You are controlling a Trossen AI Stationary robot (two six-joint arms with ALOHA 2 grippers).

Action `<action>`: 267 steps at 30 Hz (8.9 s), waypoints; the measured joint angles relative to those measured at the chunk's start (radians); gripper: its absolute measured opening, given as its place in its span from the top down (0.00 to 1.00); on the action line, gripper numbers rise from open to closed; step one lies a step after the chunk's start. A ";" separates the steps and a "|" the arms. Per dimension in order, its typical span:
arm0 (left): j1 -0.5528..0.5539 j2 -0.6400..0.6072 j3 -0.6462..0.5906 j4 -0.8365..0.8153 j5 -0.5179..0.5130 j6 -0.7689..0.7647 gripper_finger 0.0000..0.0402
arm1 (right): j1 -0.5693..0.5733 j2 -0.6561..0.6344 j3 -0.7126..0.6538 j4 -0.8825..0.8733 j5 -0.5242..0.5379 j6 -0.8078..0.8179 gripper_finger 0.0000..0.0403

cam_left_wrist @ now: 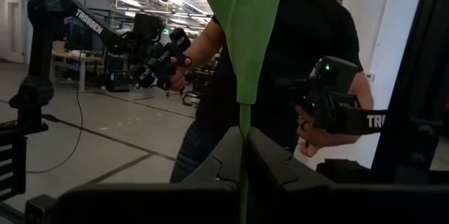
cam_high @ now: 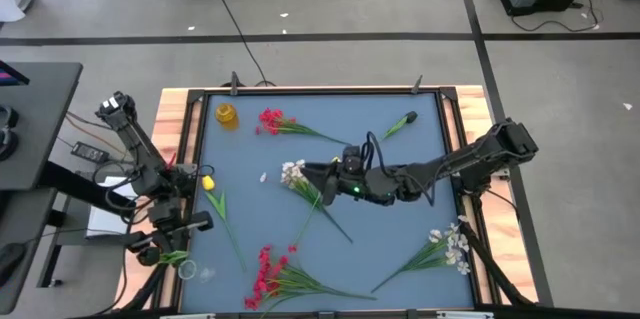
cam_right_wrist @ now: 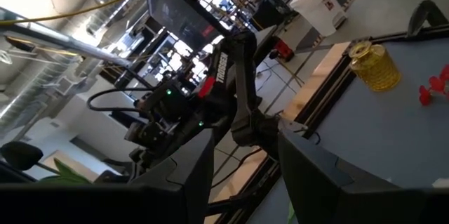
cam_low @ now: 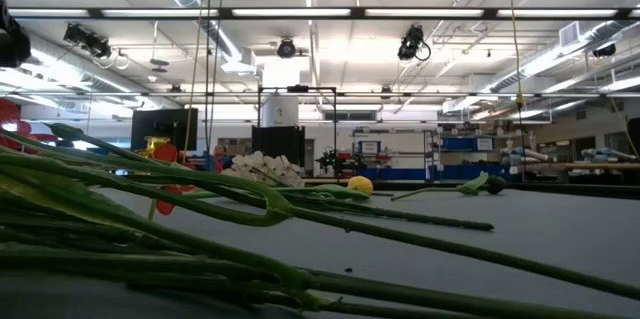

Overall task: Sort flowers into vase by color
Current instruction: Put the bottom black tulip into the transparent vase, then put the top red flowers into the transparent vase

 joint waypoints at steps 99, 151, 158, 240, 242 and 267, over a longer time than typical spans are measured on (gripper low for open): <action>0.003 -0.138 0.121 0.057 -0.532 -0.070 0.40 | -0.051 0.000 0.000 -0.057 -0.100 -0.039 0.49; 0.003 -0.339 0.159 -0.507 -1.233 -0.263 0.50 | -0.395 0.044 0.034 -0.428 -0.533 0.017 0.49; 0.028 -0.234 0.159 -0.506 -1.157 -0.379 0.51 | -0.391 0.246 0.292 -0.633 -0.584 -0.031 0.49; 0.856 0.341 0.359 -1.049 -0.514 -0.613 0.51 | -0.675 0.548 0.470 -1.081 -0.860 -0.372 0.95; 0.856 0.341 0.359 -1.048 -0.514 -0.613 0.51 | -0.671 0.523 0.470 -1.031 -0.881 -0.340 0.97; 0.856 0.098 0.373 -0.973 -0.555 -0.460 0.51 | -0.355 0.372 0.473 -0.395 -0.558 -0.155 0.97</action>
